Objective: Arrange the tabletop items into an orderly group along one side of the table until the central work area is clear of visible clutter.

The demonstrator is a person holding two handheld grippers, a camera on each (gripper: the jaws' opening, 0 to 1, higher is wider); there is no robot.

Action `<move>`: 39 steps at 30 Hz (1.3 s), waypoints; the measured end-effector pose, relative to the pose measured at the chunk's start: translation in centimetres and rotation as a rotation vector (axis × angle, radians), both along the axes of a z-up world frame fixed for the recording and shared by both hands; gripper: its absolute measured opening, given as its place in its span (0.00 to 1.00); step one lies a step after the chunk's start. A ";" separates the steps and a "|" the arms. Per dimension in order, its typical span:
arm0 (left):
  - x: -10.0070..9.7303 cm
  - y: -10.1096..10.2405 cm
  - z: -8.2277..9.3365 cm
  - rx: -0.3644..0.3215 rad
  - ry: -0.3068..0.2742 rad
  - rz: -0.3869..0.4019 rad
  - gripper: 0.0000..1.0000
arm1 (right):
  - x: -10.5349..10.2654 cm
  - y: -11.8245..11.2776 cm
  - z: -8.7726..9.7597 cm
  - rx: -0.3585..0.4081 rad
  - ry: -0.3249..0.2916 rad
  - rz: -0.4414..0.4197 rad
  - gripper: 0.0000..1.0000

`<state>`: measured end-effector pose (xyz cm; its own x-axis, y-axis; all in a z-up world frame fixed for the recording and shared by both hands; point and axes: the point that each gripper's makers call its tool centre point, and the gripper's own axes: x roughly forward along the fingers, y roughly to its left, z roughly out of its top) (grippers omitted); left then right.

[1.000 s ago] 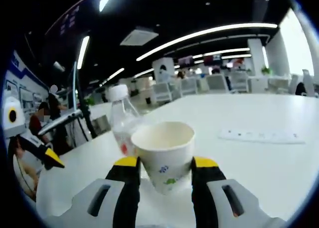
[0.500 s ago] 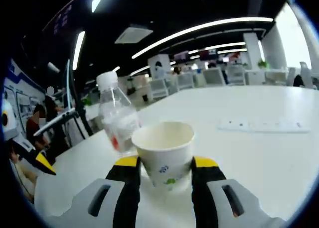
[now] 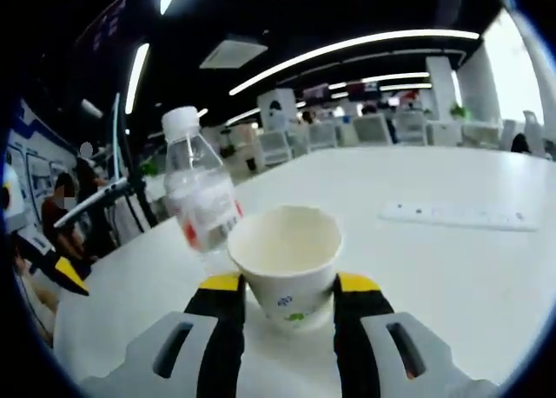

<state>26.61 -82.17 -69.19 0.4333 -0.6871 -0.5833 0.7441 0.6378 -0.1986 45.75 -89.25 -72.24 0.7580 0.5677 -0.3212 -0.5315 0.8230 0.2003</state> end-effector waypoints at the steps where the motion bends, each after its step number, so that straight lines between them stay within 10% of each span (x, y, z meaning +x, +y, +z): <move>1: 0.0 0.0 0.0 0.000 -0.001 0.002 0.92 | -0.1 0.0 0.0 -0.005 0.003 0.004 0.36; 15: -0.3 0.2 0.3 0.002 -0.002 0.002 0.92 | -1.0 -0.2 -1.0 0.006 0.083 0.000 0.39; 39: -0.5 -0.2 2.3 -0.031 -0.028 0.026 0.93 | -2.9 -2.3 3.8 0.058 0.072 -0.030 0.81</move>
